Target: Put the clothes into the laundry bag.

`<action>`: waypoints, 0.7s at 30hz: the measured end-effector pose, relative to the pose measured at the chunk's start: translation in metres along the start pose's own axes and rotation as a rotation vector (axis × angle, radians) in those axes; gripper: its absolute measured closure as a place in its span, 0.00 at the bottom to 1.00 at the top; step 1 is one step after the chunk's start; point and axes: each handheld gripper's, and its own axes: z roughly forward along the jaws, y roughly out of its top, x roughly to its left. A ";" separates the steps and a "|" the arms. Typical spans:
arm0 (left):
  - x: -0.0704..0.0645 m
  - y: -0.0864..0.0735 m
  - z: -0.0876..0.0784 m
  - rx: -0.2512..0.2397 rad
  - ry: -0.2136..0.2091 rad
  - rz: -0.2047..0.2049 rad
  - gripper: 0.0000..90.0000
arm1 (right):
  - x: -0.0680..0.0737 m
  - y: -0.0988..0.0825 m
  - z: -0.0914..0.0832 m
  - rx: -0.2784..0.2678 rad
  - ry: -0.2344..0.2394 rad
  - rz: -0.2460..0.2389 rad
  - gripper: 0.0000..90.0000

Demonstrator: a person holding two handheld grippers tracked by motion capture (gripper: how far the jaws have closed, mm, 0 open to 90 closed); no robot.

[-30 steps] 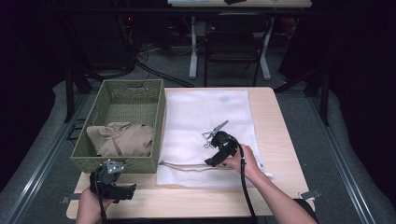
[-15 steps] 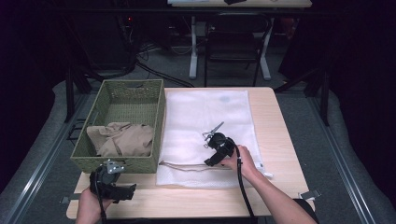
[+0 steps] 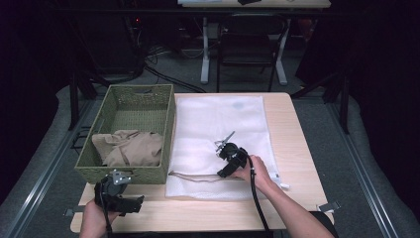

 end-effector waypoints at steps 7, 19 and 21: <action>-0.001 0.000 0.000 -0.001 -0.004 0.005 0.01 | 0.003 0.000 0.000 0.002 -0.030 -0.008 0.38; 0.000 0.001 0.001 0.006 -0.005 0.006 0.02 | -0.006 -0.005 -0.003 -0.044 -0.055 0.035 0.65; 0.000 0.001 0.001 0.003 -0.002 0.004 0.02 | -0.006 -0.005 -0.004 -0.045 -0.058 0.037 0.66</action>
